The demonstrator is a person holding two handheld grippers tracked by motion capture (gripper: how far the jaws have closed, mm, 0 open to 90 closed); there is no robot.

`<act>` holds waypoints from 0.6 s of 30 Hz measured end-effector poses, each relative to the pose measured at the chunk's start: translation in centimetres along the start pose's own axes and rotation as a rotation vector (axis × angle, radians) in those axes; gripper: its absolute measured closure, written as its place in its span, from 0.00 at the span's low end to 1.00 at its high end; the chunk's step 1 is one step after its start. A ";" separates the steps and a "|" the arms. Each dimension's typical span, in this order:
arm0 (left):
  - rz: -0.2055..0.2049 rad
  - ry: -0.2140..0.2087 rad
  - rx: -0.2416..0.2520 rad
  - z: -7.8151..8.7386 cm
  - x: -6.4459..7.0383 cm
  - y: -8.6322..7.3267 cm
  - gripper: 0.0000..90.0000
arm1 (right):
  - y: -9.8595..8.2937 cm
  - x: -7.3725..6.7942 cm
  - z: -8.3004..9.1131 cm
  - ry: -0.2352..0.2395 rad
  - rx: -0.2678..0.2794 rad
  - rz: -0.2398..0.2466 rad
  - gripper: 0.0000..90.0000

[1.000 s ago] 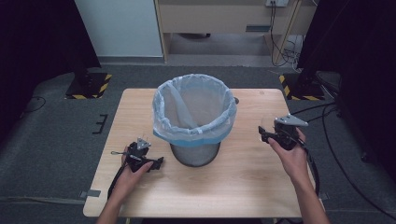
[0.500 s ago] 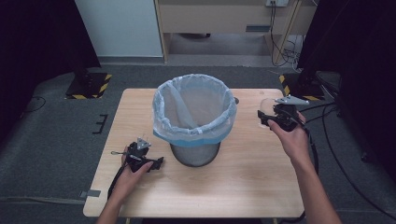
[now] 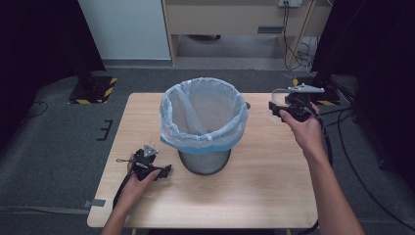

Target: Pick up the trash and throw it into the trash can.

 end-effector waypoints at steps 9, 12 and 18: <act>0.002 0.000 0.001 0.0 0.0 0.0 0.00 | 3.9 -1.4 0.7 0.005 0.023 0.048 0.37; 0.001 0.000 0.001 0.0 0.0 0.0 0.00 | 5.1 -2.1 1.0 0.012 0.034 0.056 0.37; 0.001 -0.001 0.000 0.0 0.0 0.0 0.00 | 7.0 -3.4 1.4 0.024 0.052 0.072 0.37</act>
Point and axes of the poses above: each handheld gripper's, and its own axes: z roughly backward along the jaws, y roughly out of its top, x roughly to its right, the point moved 3 cm from there along -z, roughly forward along the jaws, and after that the axes turned 6 degrees about -x, right-handed, at the moved point
